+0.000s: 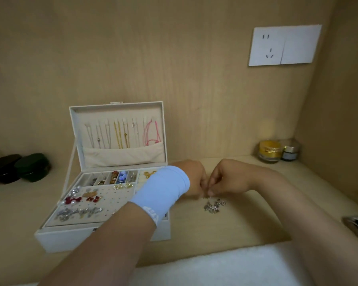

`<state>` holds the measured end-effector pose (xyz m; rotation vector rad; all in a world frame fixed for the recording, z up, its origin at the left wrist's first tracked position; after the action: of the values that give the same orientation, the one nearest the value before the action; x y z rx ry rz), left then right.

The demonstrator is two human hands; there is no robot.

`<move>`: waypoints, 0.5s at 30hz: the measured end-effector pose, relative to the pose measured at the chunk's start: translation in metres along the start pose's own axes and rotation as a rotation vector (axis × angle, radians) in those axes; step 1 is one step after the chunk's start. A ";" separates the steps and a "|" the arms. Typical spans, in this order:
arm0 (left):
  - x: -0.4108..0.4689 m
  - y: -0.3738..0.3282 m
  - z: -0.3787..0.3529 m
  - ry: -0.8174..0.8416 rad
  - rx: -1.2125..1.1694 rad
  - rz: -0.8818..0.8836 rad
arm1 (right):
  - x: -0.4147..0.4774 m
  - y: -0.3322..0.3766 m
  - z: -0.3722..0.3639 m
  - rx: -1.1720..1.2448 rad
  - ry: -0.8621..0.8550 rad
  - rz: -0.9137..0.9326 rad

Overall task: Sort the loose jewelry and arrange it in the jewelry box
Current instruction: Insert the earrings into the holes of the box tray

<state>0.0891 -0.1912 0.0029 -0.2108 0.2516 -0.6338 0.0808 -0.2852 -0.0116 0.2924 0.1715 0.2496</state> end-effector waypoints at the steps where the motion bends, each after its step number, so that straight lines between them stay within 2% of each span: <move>1: 0.005 0.001 -0.004 0.009 0.011 0.016 | 0.002 -0.003 -0.002 -0.003 0.000 0.000; 8: 0.020 0.008 -0.010 -0.024 0.022 0.045 | 0.009 -0.021 -0.004 0.026 -0.033 -0.034; 12: 0.021 0.006 -0.010 -0.049 0.050 0.031 | 0.008 -0.026 -0.004 0.204 0.009 -0.049; 15: 0.021 0.005 -0.009 -0.072 0.078 0.010 | 0.008 -0.028 -0.004 0.247 0.035 -0.056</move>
<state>0.1058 -0.2012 -0.0110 -0.1571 0.1583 -0.6239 0.0937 -0.3081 -0.0252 0.5276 0.2455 0.1776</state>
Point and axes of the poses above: each hand's wrist, its own x-axis towards the middle knuckle, its own z-axis out of the back of the hand, y = z × x, the point moved 8 cm from there along x, towards the middle knuckle, and after that the axes turned 8 degrees about -x, right-handed, at the moved point
